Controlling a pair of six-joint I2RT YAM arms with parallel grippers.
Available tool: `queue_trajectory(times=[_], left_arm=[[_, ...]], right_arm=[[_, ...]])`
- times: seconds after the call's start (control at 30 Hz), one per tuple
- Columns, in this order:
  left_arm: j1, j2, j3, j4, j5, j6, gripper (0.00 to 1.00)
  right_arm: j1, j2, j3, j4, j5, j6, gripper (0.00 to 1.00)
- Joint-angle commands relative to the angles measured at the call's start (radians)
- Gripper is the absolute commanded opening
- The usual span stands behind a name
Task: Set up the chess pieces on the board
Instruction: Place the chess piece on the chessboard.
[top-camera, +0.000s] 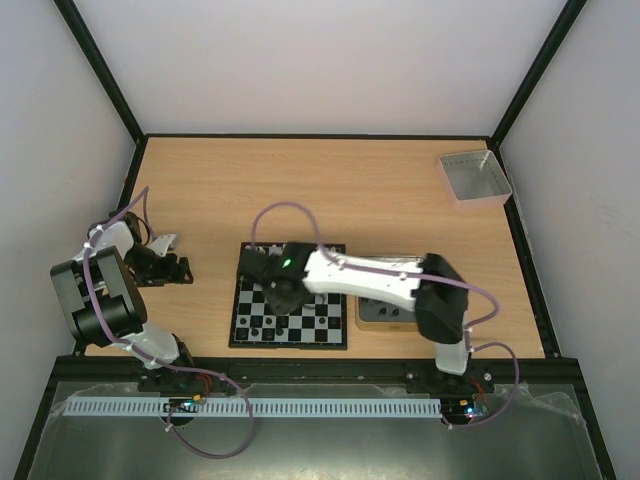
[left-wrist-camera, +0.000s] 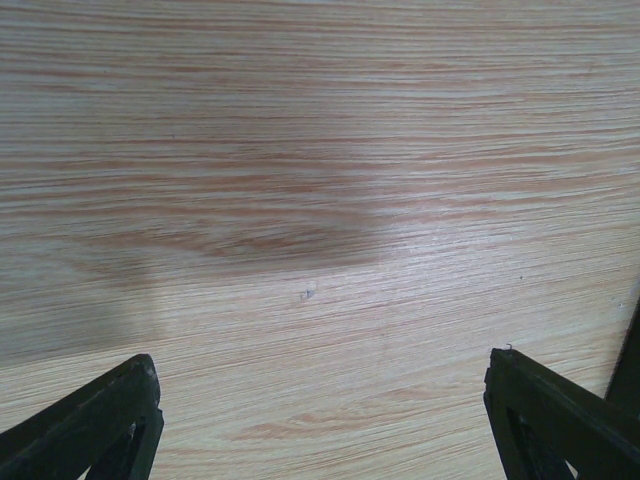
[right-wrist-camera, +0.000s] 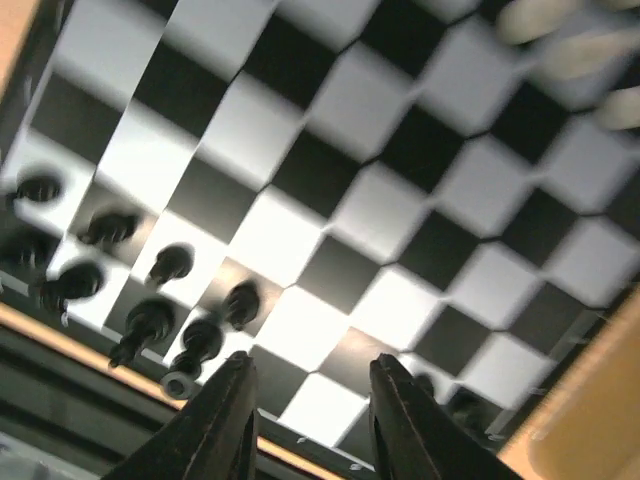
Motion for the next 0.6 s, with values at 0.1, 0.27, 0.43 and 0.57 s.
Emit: queue_trajectory(times=[0.1,0.27,0.43,0.57], left_arm=[[0.004,-0.008,-0.010,-0.014,0.004,0.004,0.88],[0.004,-0.007,-0.010,-0.012,0.001,0.003,0.88],[0.005,0.000,-0.009,-0.011,-0.001,0.001,0.88],[0.004,0.001,-0.011,-0.012,-0.002,0.001,0.88]], right_arm=[[-0.281,-0.282,-0.116,-0.093,0.165,0.024,0.43],[-0.445,-0.380,-0.269,-0.064,0.162,-0.004,0.43],[-0.545,-0.421,-0.424,-0.008,0.080,-0.051,0.43],[-0.551,-0.429,-0.472,0.025,0.000,-0.080,0.41]])
